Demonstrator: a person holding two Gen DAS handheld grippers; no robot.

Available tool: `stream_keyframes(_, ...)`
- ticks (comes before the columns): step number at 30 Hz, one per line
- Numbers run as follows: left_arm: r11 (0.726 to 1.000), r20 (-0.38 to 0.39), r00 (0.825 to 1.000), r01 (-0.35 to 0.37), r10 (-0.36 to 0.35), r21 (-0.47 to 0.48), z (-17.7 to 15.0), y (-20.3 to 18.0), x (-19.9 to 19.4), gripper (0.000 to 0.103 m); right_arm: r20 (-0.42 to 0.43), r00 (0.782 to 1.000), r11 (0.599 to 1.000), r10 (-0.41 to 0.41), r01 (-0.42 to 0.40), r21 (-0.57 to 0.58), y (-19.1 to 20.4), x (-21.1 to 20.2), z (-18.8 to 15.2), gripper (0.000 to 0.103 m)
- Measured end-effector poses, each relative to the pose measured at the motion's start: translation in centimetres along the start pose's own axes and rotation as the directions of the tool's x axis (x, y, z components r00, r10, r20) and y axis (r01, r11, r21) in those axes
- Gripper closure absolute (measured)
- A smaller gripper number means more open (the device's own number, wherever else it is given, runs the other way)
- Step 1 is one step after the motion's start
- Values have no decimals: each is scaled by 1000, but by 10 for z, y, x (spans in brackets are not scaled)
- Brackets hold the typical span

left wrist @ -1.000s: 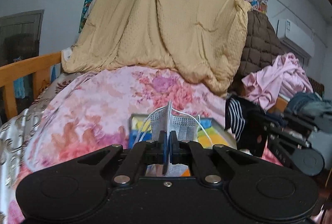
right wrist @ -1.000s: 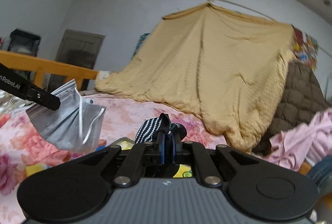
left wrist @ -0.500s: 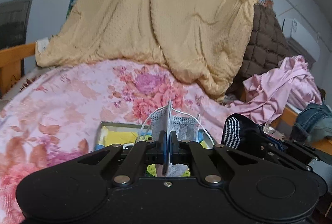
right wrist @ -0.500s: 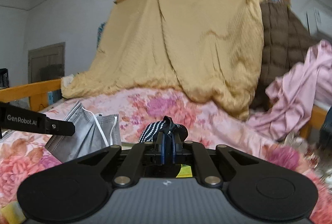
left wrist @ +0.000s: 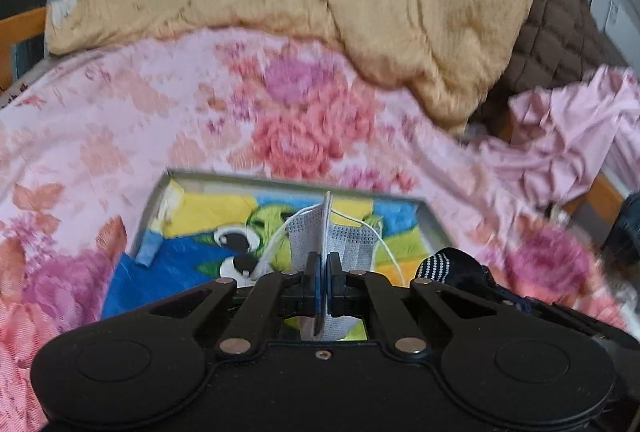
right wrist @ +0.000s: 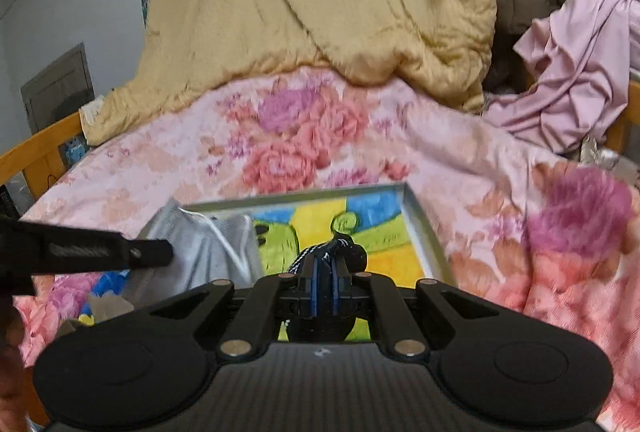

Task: Organize soft objects
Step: 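Open the left tool over the tray while the right tool releases the black sock there, then raise both open tools away from the tray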

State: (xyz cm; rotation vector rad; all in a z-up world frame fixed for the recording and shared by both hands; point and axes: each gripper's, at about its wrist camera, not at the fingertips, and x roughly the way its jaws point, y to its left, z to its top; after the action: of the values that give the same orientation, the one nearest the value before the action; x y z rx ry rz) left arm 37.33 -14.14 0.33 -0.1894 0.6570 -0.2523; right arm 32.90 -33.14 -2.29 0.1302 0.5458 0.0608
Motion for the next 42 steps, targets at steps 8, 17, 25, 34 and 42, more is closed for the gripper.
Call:
stream_keyframes(8,999,-96,995,-32,31,-17,-11,1,29,101,-58,998,999,30,-28,32,-4,13,-3,91)
stream_keyframes(17,996,-146,987,-77,70,-40,-17,3,33,92,-44,999,999,19,-17,38,-7,7,0,64)
stream_keyframes(25,994,-115,990,-93,86,-50,-14,3,18,60,7,1000,998,7,-8,59,-15,-7,10,45)
stream_keyframes(34,990,10,994,-106,108,-91,-9,11,-28,32,107,994,999,1,-6,52,-16,-43,20,23)
stream_keyframes(42,989,156,980,-104,119,-103,-14,19,-85,15,227,974,1000,16,-19,15,-8,-96,19,9)
